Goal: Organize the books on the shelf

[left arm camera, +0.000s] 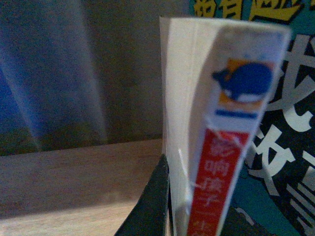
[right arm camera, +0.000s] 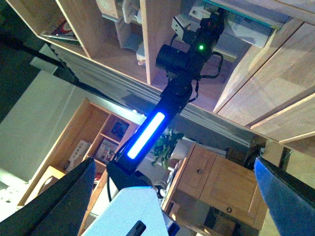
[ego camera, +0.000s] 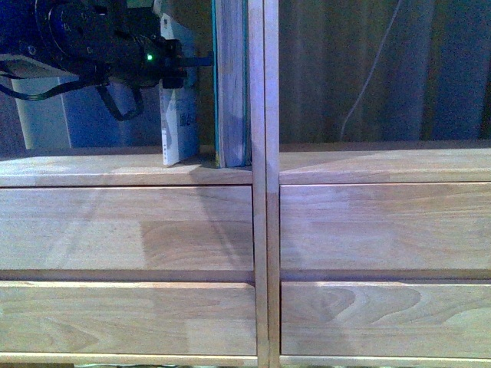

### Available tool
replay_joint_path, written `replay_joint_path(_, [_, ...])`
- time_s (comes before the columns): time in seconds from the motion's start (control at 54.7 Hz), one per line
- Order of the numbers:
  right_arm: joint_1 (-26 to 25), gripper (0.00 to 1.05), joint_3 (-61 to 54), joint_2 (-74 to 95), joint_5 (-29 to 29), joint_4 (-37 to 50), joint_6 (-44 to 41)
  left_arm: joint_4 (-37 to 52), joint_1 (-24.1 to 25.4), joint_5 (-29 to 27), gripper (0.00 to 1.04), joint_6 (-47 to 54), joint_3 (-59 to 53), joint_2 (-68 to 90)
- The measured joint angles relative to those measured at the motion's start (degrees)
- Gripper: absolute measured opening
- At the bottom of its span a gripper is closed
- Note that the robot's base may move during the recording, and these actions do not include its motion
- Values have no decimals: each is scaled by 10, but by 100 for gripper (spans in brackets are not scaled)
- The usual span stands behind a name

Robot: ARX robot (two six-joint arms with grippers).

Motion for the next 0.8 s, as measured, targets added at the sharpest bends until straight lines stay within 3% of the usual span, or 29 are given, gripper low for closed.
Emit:
replay_joint_path(0.238, [0,98,0,0,0,0,0,-30,-3,-6,51,40,7,10])
replay_joint_path(0.439, [0,98,0,0,0,0,0,-21,-3,-7,92,58,0,12])
replay_joint_path(0.512, [0,98,0,0,0,0,0,-14,-3,-6,99,70,-8,12])
replay_joint_path(0.622, [0,98,0,0,0,0,0,-12,-3,-11,94,81,-12,12])
replay_joint_path(0.805, [0,98,0,0,0,0,2,-5,-5,-9,62,96,-12,12])
